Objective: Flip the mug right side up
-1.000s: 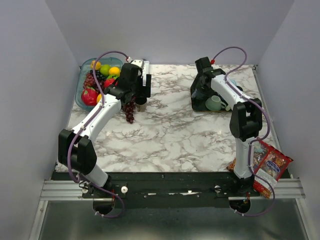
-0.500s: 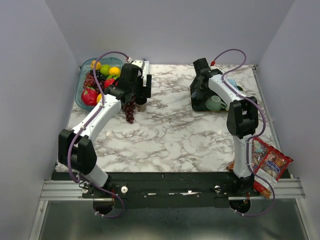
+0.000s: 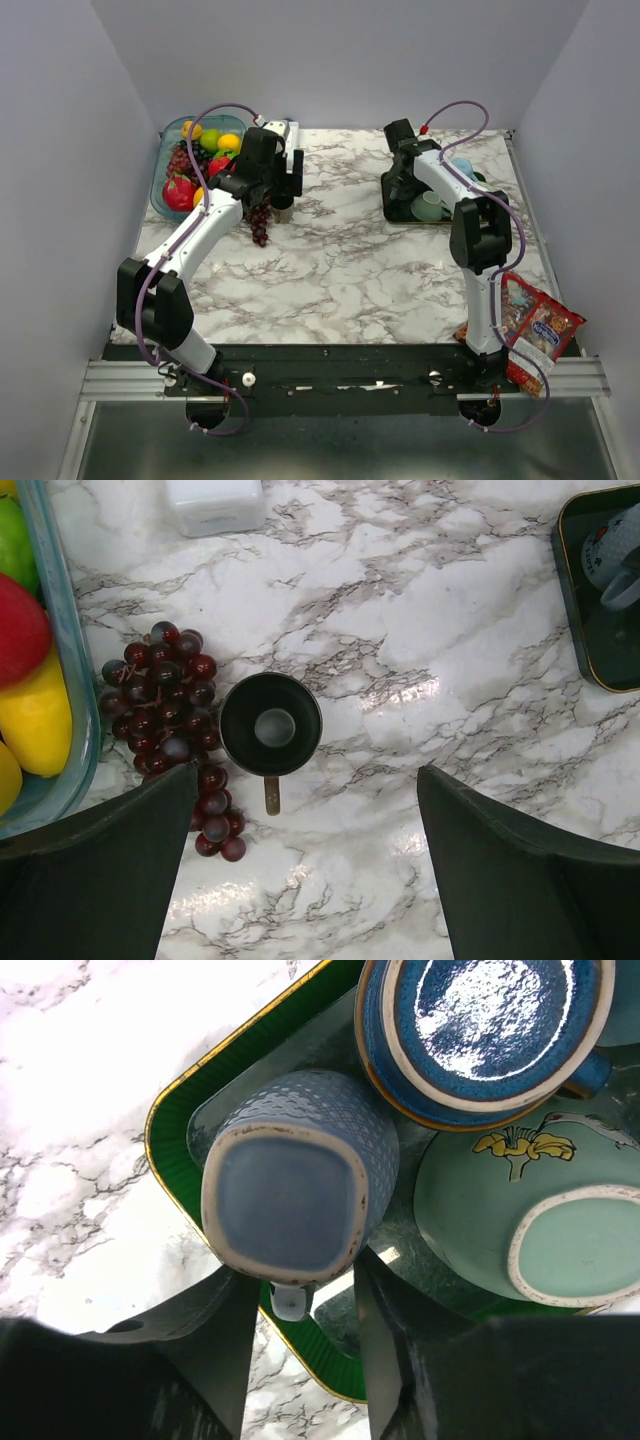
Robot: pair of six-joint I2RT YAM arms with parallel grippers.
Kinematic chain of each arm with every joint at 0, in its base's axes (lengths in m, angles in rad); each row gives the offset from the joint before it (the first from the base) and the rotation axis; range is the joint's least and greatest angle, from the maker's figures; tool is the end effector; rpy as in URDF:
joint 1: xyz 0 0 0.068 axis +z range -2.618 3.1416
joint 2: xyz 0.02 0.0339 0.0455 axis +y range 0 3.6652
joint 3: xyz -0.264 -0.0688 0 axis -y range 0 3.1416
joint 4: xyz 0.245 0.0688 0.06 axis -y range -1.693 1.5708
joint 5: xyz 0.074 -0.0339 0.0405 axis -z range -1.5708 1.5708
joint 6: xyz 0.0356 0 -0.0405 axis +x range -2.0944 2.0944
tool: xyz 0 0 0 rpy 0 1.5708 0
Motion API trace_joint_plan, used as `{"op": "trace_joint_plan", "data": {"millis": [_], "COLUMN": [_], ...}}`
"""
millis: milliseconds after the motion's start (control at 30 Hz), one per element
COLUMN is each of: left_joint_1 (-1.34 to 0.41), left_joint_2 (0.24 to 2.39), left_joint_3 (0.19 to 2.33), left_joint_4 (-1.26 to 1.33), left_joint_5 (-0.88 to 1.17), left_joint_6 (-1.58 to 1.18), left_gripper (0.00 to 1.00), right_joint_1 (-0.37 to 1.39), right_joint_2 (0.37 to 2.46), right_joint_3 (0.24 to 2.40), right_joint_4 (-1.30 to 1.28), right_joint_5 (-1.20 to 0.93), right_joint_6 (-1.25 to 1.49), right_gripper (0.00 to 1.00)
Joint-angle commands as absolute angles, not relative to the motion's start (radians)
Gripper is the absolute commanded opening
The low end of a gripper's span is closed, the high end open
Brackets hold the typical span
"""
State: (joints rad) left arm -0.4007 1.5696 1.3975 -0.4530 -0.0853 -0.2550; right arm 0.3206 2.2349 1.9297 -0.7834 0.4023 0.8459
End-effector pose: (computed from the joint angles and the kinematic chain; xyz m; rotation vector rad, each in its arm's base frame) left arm 0.3328 -0.1377 0.3306 0.1125 2.2039 -0.2743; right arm 0.4637 0.1393 0.2104 0.7772 2.4037 -0.0878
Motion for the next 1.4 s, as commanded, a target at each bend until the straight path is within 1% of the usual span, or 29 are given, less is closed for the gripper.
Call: {"op": "trace_joint_plan", "data": {"millis": [0,33,100,133,233,300,400,433,500,633,800,867,967,1100,1133,1200,1233,1267,1367], "left_joint_1": [-0.405,-0.405,-0.405,-0.405,-0.405,-0.405,-0.405,-0.405,-0.405,-0.405,-0.405,-0.405,-0.405,-0.403,-0.403,-0.402,-0.402,-0.402,-0.403], "left_joint_2": [1.554,1.555,1.558,1.559,1.559,1.559,1.560,1.560,1.560,1.557,1.551,1.546,1.546,1.539,1.540,1.534,1.532,1.529,1.514], "left_joint_3": [1.393,1.393,1.394,1.393,1.391,1.390,1.390,1.390,1.390,1.393,1.408,1.416,1.436,1.485,1.494,1.522,1.531,1.540,1.581], "left_joint_4": [-0.442,-0.440,-0.442,-0.442,-0.442,-0.442,-0.442,-0.440,-0.440,-0.440,-0.434,-0.433,-0.434,-0.420,-0.404,-0.377,-0.338,-0.318,-0.224], "left_joint_5": [-0.066,-0.064,-0.064,-0.064,-0.063,-0.063,-0.064,-0.063,-0.061,-0.054,-0.012,0.000,0.078,0.253,0.350,0.440,0.490,0.568,0.707], "left_joint_6": [-0.258,-0.258,-0.258,-0.256,-0.256,-0.256,-0.256,-0.256,-0.255,-0.256,-0.258,-0.259,-0.256,-0.264,-0.270,-0.305,-0.319,-0.334,-0.420], "left_gripper": [0.99,0.99,0.99,0.99,0.99,0.99,0.99,0.99,0.99,0.99,0.99,0.99,0.99,0.99,0.99,0.99,0.99,0.99,0.99], "right_joint_1": [0.324,0.322,0.324,0.324,0.324,0.324,0.324,0.322,0.325,0.333,0.337,0.337,0.336,0.337,0.337,0.336,0.337,0.337,0.337], "right_joint_2": [2.232,2.232,2.235,2.235,2.237,2.237,2.232,2.230,2.218,2.166,2.077,2.039,1.944,1.821,1.798,1.744,1.727,1.697,1.655], "right_joint_3": [1.942,1.942,1.942,1.941,1.936,1.936,1.933,1.933,1.919,1.904,1.939,1.933,1.905,1.853,1.847,1.839,1.841,1.842,1.842], "right_joint_4": [-0.782,-0.778,-0.781,-0.779,-0.779,-0.781,-0.775,-0.766,-0.750,-0.674,-0.692,-0.690,-0.670,-0.585,-0.528,-0.474,-0.421,-0.390,-0.266], "right_joint_5": [0.459,0.462,0.465,0.465,0.466,0.469,0.476,0.472,0.465,0.384,0.324,0.267,0.158,-0.033,-0.125,-0.208,-0.278,-0.313,-0.432], "right_joint_6": [0.821,0.809,0.798,0.789,0.769,0.756,0.732,0.710,0.687,0.562,0.523,0.512,0.514,0.515,0.515,0.523,0.529,0.541,0.583], "right_gripper": [0.45,0.40,0.37,0.31,0.20,0.18,0.02,0.01,0.01,0.01,0.01,0.01,0.01,0.01,0.01,0.01,0.01,0.01,0.01]}}
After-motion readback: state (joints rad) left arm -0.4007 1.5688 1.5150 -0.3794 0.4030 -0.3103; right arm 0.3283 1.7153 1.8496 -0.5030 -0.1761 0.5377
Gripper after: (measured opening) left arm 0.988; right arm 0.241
